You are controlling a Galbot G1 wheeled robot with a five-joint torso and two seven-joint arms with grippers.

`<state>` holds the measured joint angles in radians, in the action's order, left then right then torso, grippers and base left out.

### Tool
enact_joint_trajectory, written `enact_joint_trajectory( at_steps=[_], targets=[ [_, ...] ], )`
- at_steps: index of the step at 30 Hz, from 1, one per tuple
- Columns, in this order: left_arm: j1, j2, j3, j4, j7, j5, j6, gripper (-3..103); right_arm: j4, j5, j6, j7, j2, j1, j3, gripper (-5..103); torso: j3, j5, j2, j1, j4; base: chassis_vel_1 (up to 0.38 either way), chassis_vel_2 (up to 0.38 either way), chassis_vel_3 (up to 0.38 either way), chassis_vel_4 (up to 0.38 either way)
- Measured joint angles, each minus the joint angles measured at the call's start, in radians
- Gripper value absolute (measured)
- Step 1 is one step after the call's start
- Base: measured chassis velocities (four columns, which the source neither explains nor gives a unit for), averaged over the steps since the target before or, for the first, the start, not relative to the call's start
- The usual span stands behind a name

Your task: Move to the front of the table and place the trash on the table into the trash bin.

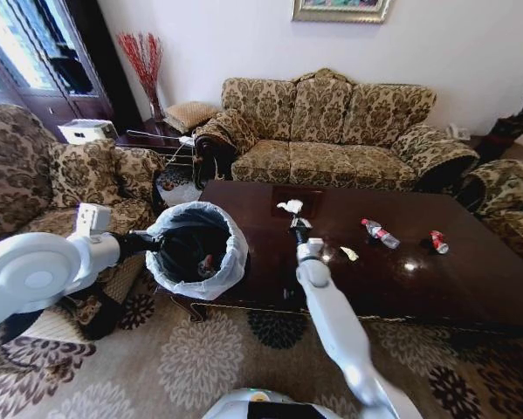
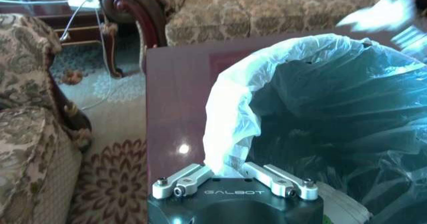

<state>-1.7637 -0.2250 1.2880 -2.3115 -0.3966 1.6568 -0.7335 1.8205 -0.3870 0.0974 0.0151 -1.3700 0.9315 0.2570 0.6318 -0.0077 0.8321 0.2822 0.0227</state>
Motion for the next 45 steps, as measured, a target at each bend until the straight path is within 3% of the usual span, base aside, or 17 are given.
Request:
enact_joint_trajectory(
  at_steps=[3,4,6,8,13,21,27,32,36,38,39,42,43,45],
  targets=[
    [-0.011,0.008,-0.001,0.009,-0.01,0.0,-0.001,0,0.297,-0.183,-0.016,-0.127,0.104,0.106,-0.009,0,0.0,-0.0001,0.0,0.0,-0.0001,0.0,0.0,0.0,0.0],
    [-0.011,0.008,-0.001,0.009,-0.01,0.0,-0.001,0,0.297,-0.183,-0.016,-0.127,0.104,0.106,-0.009,0,0.0,-0.0001,0.0,0.0,-0.0001,0.0,0.0,0.0,0.0],
    [-0.012,0.018,-0.004,0.008,-0.016,0.007,-0.001,0,0.452,-0.267,-0.033,-0.214,0.149,0.161,-0.02,0,0.0,0.0,0.0,0.0,-0.0001,0.0,0.0,0.0,0.0],
    [-0.012,0.021,-0.007,0.003,-0.02,0.011,-0.001,0,0.505,-0.286,-0.042,-0.252,0.164,0.181,-0.028,0,0.0,-0.0001,0.0,0.0,-0.0001,0.0,0.0,0.0,0.0],
    [-0.007,0.015,-0.011,-0.042,-0.025,0.018,-0.002,0,0.564,-0.267,-0.045,-0.326,0.205,0.228,-0.116,0,0.0,0.0,0.0,0.0,0.0001,0.0,0.0,0.0,0.0],
    [0.0,-0.036,0.015,-0.11,-0.035,0.041,-0.002,0,0.494,-0.133,-0.045,-0.331,0.204,0.228,-0.294,-2,0.0,-0.0001,0.0,0.0,0.0003,0.0,0.0,0.0,0.0],
    [-0.009,-0.071,0.022,-0.153,-0.036,0.043,-0.003,0,0.439,-0.074,-0.048,-0.32,0.18,0.2,-0.347,25,0.0,-0.0001,0.0,0.0,0.0002,0.0,0.0,0.0,0.0],
    [-0.009,-0.072,0.022,-0.154,-0.036,0.043,-0.003,0,0.433,-0.067,-0.048,-0.314,0.174,0.199,-0.346,37,0.0,-0.0001,0.0,0.0,0.0002,0.0,0.0,0.0,0.0],
    [-0.008,-0.072,0.022,-0.138,-0.034,0.043,-0.003,0,0.462,-0.069,-0.026,-0.301,0.161,0.222,-0.311,53,0.0,-0.0001,0.0,0.0,0.0001,0.0,0.0,0.0,0.0],
    [-0.007,-0.073,0.022,-0.124,-0.032,0.045,-0.003,0,0.502,-0.053,-0.021,-0.221,0.149,0.251,-0.275,65,0.0,0.0,0.0,0.0,0.0001,0.0,0.0,0.0,0.0],
    [-0.007,-0.073,0.022,-0.124,-0.032,0.045,-0.003,0,0.502,-0.053,-0.021,-0.221,0.149,0.251,-0.275,65,0.0,0.0,0.0,0.0,0.0001,0.0,0.0,0.0,0.0],
    [0.005,-0.076,0.052,-0.073,-0.029,0.066,-0.003,0,0.557,-0.027,0.011,-0.019,0.145,0.352,-0.152,81,0.0,0.0,0.0,0.0,0.0,0.0,0.0,0.0,0.0],
    [0.005,-0.076,0.052,-0.073,-0.029,0.066,-0.003,0,0.557,-0.027,0.011,-0.019,0.145,0.352,-0.152,81,0.0,0.0,0.0,0.0,0.0,0.0,0.0,0.0,0.0],
    [0.01,-0.077,0.072,-0.05,-0.023,0.07,-0.002,0,0.53,-0.026,-0.015,0.042,0.134,0.428,-0.019,91,0.0,-0.0001,0.0,0.0,-0.0001,0.0,0.0,0.0,0.0]
  ],
)
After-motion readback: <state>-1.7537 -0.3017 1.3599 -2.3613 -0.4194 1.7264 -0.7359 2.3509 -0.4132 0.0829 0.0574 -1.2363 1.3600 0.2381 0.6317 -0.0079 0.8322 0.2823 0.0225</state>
